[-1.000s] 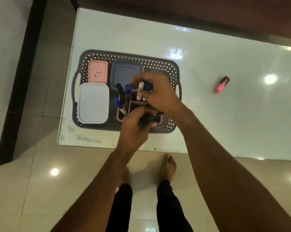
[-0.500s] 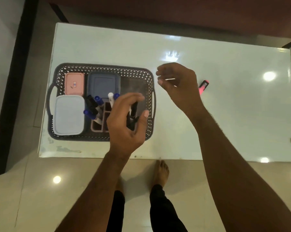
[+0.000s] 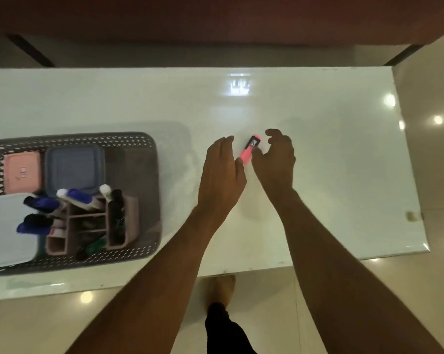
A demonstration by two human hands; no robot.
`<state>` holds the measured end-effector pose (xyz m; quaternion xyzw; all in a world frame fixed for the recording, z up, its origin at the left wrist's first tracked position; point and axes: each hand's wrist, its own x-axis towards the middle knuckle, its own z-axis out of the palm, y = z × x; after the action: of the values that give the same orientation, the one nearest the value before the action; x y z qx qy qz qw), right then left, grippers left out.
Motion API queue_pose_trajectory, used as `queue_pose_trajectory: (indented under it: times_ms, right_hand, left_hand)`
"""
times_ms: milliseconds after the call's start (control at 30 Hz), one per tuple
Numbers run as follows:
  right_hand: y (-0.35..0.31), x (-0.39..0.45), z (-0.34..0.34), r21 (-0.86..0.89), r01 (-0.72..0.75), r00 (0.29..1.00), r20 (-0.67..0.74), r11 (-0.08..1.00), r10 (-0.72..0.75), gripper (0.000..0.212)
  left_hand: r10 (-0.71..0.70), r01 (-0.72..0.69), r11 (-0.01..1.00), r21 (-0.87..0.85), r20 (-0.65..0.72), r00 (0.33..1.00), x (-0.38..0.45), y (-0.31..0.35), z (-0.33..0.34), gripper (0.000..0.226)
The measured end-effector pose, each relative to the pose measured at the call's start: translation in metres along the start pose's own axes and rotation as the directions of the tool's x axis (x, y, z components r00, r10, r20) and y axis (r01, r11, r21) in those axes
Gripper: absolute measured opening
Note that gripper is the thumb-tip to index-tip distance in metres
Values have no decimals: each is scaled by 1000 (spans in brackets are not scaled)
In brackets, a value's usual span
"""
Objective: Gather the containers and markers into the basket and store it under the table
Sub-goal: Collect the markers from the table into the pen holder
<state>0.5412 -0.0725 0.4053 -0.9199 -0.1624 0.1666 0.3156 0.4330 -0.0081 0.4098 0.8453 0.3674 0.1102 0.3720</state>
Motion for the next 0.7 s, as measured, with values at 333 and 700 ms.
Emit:
queue_pose_trajectory:
  times_ms: [333,700]
  right_hand:
    - [16,26,18,-3,-68,991,111,998,68,47]
    - [-35,-21,16,263,-13,998,65,965,-4,46]
  left_hand:
    - [-340,384,834,-395,180,923,34,15,34,44]
    - [-386,327,686,-650,55,921,5,6,-17,34]
